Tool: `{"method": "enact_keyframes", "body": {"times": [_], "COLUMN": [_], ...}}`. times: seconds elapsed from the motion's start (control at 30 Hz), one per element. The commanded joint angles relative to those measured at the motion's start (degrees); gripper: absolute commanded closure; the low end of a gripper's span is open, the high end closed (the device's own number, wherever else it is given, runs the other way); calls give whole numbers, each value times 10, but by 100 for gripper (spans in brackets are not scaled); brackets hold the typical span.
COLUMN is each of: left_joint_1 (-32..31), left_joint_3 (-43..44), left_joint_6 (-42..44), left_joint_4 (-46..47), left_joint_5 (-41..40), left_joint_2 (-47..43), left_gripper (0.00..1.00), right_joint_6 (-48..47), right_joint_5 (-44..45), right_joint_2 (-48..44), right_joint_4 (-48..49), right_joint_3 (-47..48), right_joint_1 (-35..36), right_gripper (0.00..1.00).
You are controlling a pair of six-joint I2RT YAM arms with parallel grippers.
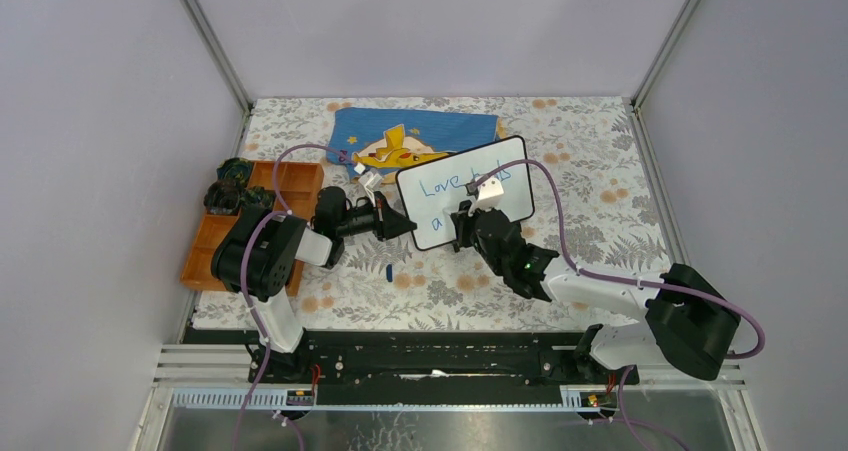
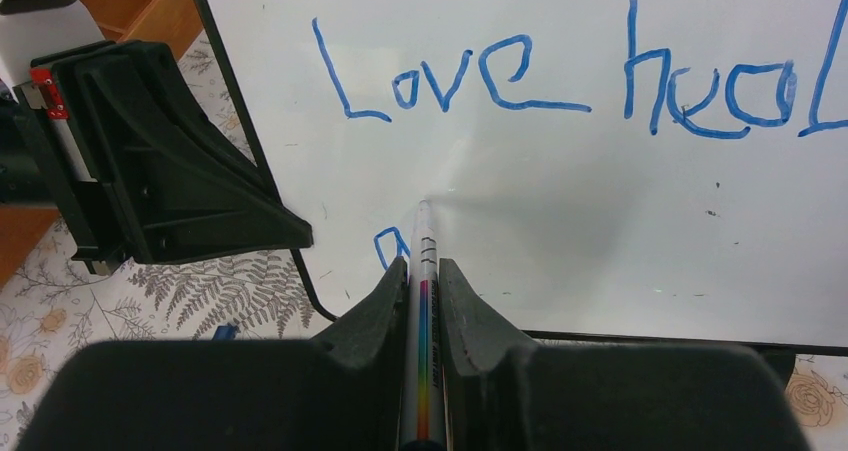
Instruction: Write a sentence on the whiteboard
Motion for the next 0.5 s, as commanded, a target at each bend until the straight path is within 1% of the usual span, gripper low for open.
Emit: {"method": "enact_keyframes", "body": {"times": [0.0,0.47], "left_joint_1": [-12,-14], "left_joint_3": [-2,-1], "left_joint_6": [33,37], "left_joint_4": [-56,-61], "left_joint_5": [-11,-13], "left_joint_2": [4,4], "left_gripper": [100,100], "right_joint_6": [12,19], "right_joint_5": [-9,-9], "right_joint_2": [5,10], "right_joint_4": [37,24], "right_joint_3": [24,12], "right_joint_1": [-7,-10], "right_gripper": [100,100]}}
